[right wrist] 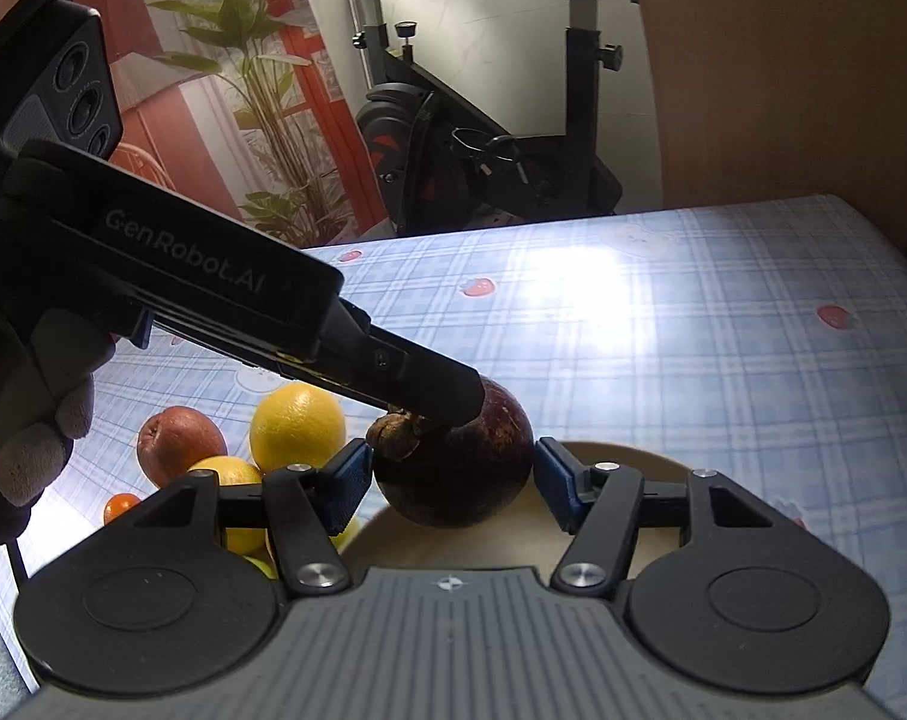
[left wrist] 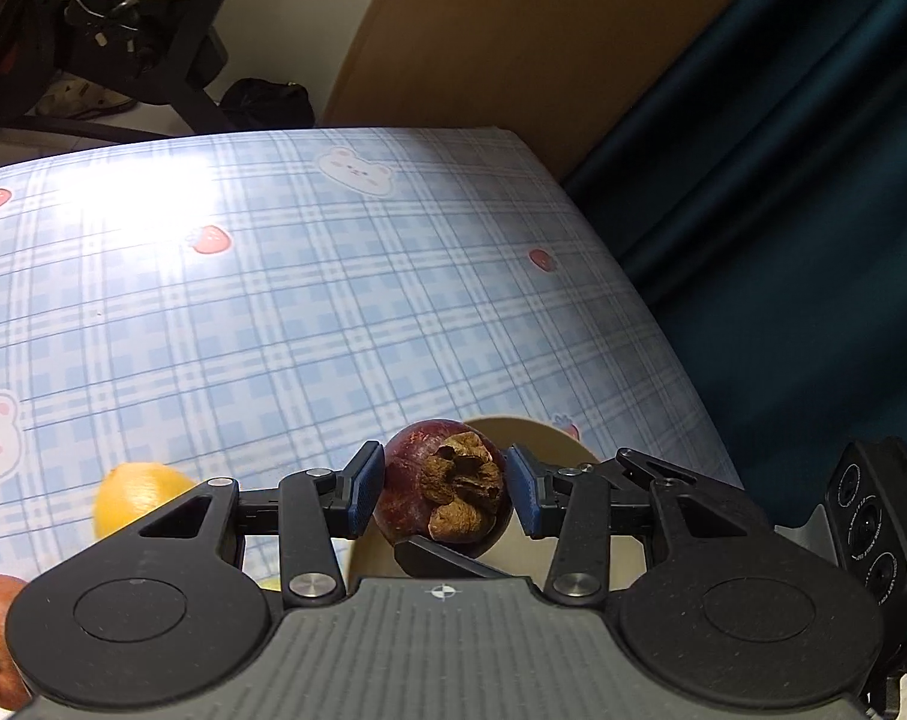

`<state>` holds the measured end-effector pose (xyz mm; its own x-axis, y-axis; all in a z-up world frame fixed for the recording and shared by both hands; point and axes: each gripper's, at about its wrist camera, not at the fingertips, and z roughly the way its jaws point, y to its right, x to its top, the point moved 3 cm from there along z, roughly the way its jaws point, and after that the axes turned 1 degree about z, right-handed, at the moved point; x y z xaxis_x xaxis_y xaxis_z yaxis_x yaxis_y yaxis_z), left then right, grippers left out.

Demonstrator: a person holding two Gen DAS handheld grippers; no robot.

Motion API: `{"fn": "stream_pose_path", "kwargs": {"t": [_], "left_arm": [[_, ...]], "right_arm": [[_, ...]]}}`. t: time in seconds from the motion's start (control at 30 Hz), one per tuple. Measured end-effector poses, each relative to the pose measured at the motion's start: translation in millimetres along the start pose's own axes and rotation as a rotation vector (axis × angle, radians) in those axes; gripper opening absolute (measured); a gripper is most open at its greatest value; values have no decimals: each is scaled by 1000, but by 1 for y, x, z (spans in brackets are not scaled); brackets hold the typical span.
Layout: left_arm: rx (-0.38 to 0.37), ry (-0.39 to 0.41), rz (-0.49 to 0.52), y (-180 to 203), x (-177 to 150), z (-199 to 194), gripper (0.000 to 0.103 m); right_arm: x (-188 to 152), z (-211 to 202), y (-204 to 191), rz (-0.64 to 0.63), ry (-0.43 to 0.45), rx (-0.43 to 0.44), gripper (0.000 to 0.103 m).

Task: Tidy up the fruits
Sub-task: 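Carry the mangosteen with the left gripper over the cream plate and lower it, then open the left gripper and lift it away from the plate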

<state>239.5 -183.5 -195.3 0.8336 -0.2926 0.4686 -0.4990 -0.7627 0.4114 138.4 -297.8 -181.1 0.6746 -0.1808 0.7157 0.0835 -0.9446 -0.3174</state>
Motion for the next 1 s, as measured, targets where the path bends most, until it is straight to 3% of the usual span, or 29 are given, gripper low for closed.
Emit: {"fn": "stream_pose_path", "kwargs": {"t": [0.37, 0.8, 1.0], "left_arm": [[36, -55, 33, 10, -12, 25, 46], [51, -48, 16, 6, -10, 28, 47], [90, -4, -2, 5, -12, 15, 50]], "right_arm": [[-15, 2, 13, 83, -6, -18, 62], [-15, 7, 7, 48, 12, -33, 62], [-16, 10, 5, 57, -32, -47, 68]]}}
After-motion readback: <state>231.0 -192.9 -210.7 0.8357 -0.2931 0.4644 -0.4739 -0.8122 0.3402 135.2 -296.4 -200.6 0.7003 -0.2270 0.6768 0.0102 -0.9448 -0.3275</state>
